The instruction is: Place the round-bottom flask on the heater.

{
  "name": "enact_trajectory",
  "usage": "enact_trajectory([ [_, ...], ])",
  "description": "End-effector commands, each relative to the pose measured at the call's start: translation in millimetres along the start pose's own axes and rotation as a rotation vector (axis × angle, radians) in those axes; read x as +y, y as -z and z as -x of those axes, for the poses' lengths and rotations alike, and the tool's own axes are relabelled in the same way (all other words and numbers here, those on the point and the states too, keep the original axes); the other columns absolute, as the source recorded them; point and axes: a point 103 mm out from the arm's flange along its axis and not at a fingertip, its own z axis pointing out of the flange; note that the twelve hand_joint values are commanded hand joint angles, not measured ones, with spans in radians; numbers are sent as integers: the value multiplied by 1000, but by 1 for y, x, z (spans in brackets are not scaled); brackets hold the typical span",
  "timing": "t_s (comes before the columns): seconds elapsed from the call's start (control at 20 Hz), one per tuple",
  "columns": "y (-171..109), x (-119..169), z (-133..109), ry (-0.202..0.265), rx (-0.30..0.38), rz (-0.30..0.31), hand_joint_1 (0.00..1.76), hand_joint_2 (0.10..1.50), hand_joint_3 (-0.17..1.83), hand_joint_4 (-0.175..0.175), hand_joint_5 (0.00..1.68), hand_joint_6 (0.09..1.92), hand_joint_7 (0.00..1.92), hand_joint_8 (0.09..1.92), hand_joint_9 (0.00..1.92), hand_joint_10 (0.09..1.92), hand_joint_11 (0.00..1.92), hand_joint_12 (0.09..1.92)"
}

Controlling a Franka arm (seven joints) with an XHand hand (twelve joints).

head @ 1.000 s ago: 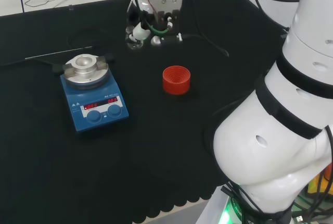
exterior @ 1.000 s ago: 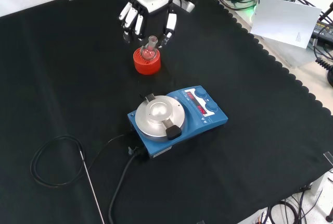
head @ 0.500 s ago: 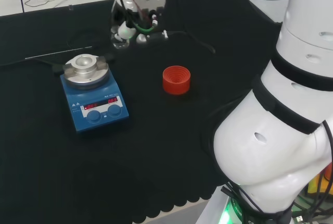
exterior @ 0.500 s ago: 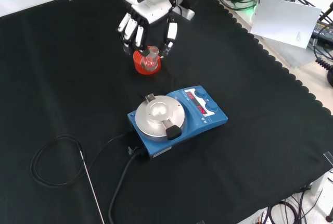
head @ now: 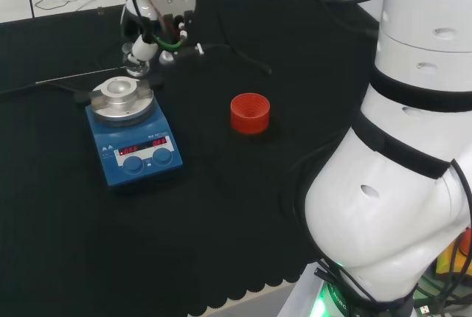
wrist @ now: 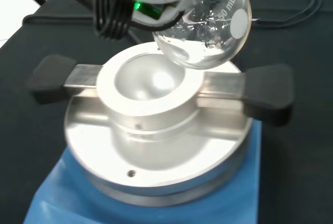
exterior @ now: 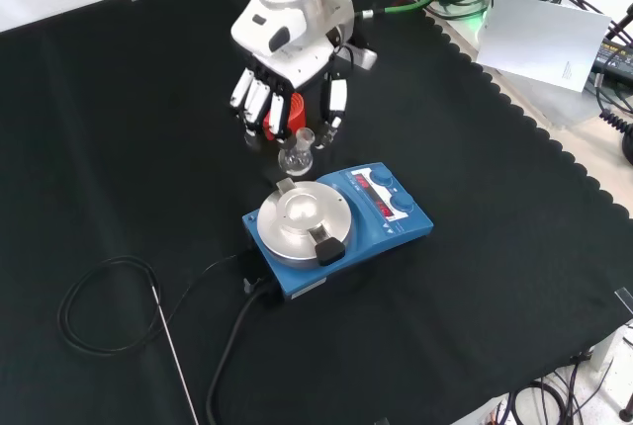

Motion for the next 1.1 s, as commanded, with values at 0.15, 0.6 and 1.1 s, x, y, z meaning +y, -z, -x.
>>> enact_trajectory([
  [0.15, -10, 10, -19, 38, 0, -35, 1130, 668, 744, 29, 1161, 909, 562, 706, 765, 583, 516, 1286],
  [0.6, -15, 19, -35, 75, -3, -52, 1130, 666, 748, 28, 1162, 910, 559, 706, 764, 584, 516, 1285],
  [1.1, -32, 25, -38, 87, 2, -82, 1130, 664, 751, 28, 1163, 910, 557, 707, 765, 585, 516, 1285],
])
